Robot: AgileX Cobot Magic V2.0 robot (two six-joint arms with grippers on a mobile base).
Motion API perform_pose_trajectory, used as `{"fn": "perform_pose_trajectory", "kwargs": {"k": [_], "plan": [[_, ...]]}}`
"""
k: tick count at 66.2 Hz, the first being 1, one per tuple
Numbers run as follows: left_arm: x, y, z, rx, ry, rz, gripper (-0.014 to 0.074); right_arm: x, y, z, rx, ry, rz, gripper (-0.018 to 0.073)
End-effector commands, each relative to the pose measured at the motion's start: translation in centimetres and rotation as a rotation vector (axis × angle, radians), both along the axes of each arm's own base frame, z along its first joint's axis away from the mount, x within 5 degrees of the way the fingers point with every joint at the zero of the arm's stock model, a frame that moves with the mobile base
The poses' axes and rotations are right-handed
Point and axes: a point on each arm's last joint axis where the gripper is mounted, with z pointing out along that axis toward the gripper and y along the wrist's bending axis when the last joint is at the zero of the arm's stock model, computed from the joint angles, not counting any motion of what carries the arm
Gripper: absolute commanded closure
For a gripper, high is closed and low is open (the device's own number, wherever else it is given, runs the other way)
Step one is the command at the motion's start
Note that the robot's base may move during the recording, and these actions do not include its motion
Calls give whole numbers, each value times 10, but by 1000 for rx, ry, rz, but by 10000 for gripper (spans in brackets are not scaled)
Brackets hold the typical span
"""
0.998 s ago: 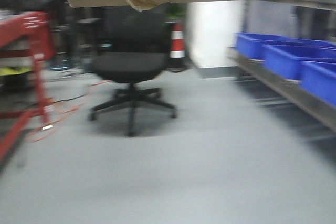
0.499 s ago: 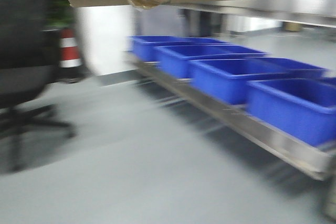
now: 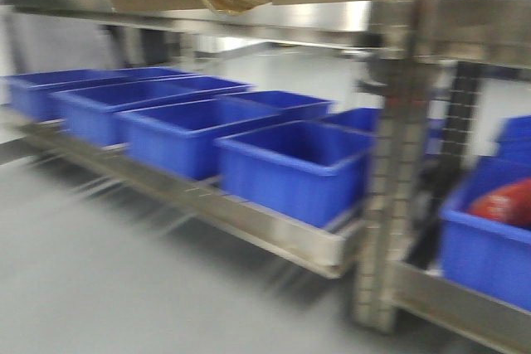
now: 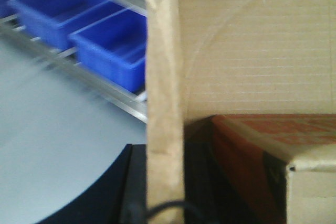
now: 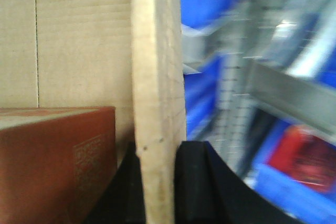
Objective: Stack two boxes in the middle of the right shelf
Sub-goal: 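Carry the held boxes while driving to the steel shelf with blue bins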
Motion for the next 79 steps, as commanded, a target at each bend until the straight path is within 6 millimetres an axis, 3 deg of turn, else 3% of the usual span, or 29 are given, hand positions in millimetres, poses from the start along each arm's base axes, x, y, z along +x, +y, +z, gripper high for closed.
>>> {"fn": "perform_pose_trajectory", "kwargs": {"k": [1,79], "plan": [[-1,5,6,34,-42,17,707,-9,-5,18,18,-97,-1,721],[-1,5,6,34,-42,17,707,-9,-5,18,18,-97,-1,721]]}}
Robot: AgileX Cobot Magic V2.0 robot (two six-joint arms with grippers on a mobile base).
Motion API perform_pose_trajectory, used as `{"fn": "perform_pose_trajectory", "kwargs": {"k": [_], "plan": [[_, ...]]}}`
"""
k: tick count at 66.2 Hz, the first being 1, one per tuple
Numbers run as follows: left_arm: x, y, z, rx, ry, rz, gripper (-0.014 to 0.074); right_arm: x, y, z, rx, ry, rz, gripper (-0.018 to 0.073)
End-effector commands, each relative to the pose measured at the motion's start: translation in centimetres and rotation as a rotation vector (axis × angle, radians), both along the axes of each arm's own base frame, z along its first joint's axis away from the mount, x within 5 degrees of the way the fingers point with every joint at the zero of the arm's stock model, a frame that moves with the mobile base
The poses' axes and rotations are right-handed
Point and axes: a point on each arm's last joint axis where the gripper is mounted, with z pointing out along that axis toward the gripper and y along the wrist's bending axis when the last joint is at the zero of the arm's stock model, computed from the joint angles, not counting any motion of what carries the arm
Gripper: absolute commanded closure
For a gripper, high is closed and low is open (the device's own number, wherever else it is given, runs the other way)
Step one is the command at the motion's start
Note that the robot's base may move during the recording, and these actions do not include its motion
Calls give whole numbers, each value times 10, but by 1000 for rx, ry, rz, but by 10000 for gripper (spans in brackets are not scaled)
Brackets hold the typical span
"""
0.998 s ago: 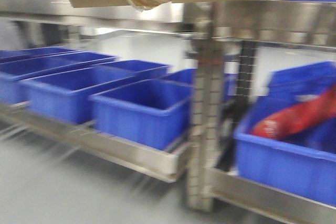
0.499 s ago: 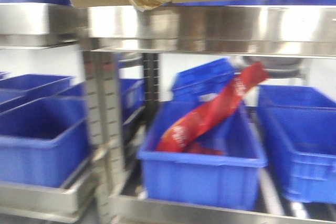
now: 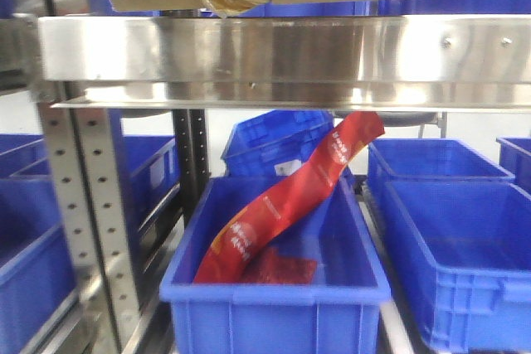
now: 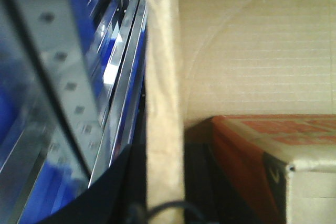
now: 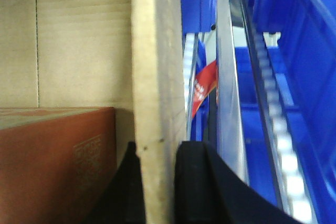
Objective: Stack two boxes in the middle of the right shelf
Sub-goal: 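Carry the held boxes while driving to the steel shelf with blue bins, then lower the box stack onto the middle shelf with both grippers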
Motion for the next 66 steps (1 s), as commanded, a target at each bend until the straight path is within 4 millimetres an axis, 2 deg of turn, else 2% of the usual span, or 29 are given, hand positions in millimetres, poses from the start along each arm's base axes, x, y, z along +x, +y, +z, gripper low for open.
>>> {"fn": "perform_pose_trajectory", "kwargs": {"k": [1,66], "plan": [[-1,5,6,35,-40,18,707,-9,-5,18,18,-99,0,721],[-1,5,6,35,-40,18,707,-9,-5,18,18,-99,0,721]]}}
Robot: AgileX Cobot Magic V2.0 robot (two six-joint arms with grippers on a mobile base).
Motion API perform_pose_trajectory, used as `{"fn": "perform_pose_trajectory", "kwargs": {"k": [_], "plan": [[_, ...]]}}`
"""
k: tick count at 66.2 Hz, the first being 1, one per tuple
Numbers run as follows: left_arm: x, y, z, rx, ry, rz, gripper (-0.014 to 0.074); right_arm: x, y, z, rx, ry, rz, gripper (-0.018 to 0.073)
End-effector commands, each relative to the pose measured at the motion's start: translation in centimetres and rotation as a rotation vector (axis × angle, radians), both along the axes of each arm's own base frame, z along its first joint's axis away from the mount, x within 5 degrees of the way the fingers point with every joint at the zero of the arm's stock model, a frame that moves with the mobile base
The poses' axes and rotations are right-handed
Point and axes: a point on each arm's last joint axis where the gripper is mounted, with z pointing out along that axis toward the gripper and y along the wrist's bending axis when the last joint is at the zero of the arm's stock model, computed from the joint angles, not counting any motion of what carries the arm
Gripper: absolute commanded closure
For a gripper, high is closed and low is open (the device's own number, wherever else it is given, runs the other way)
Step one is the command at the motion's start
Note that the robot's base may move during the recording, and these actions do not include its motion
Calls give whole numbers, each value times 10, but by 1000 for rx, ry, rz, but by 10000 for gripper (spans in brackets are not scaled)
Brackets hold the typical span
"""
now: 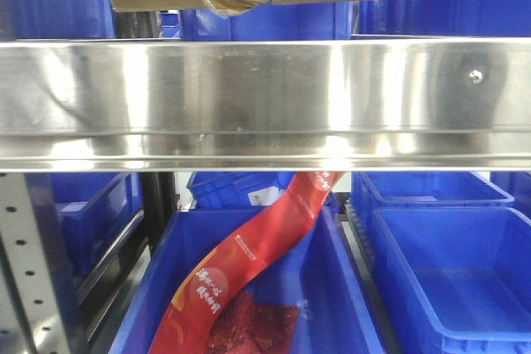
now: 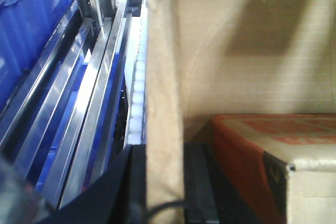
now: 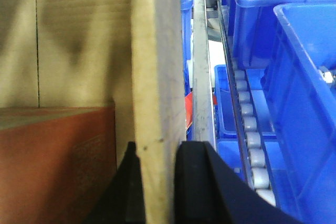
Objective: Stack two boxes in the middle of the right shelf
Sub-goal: 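Lower the box stack onto the middle shelf with both grippers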
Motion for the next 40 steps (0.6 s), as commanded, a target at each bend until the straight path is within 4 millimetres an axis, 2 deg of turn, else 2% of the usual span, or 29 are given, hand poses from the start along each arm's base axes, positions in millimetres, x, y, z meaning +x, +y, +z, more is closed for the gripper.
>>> {"fn": "perform_pose_trajectory", "kwargs": {"k": [1,40], "plan": [[-1,5,6,35,-40,18,707,-9,-5,18,18,-99,0,721],[-1,5,6,35,-40,18,707,-8,-4,18,20,-97,1,721]]}}
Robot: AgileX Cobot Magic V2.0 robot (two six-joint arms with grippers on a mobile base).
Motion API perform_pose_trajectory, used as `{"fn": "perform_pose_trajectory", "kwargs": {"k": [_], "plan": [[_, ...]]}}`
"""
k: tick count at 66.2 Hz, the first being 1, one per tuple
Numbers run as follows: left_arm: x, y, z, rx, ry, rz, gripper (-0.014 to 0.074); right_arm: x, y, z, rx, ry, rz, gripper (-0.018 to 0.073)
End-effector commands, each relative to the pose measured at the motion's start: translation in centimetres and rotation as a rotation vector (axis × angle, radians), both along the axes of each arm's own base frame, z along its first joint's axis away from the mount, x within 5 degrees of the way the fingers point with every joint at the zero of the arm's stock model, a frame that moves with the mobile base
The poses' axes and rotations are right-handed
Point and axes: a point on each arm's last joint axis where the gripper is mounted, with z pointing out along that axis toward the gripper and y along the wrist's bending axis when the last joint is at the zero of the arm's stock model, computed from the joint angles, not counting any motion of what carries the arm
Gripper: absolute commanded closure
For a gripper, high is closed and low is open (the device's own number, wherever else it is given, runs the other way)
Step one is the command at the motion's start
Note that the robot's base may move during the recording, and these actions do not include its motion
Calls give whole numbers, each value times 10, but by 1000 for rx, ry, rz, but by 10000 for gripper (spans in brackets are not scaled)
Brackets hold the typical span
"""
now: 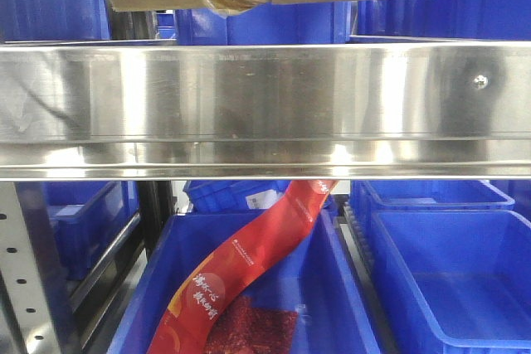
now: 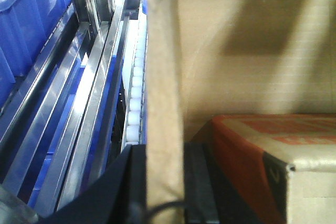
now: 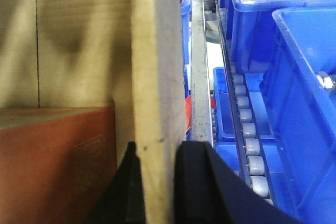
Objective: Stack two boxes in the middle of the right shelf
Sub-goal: 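Lower the box stack onto the middle shelf with both grippers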
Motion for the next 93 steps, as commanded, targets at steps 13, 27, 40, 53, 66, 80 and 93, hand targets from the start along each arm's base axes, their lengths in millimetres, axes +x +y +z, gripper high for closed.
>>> {"fn": "perform_pose_trajectory", "kwargs": {"k": [13,27,40,53,66,80,93], "plan": [[-16,10,13,-9,-8,23,707,4,0,-6,40,47,-30,721],[-11,13,11,12,-10,42,707,23,11,-24,65,99,-28,721],[3,8,-4,15,35,42,707,30,12,-35,50,152,-38,721],[13,3,-15,17,66,35,616,38,15,-46,40,185,-41,606],[16,1,-18,19,62,29,309,40,16,-49,37,193,-42,238],[17,1,-17,17,52,24,189,36,15,-43,44,172,-40,126],[9,2,-9,6,34,19,195,23,10,-30,29,154,-29,128]]}}
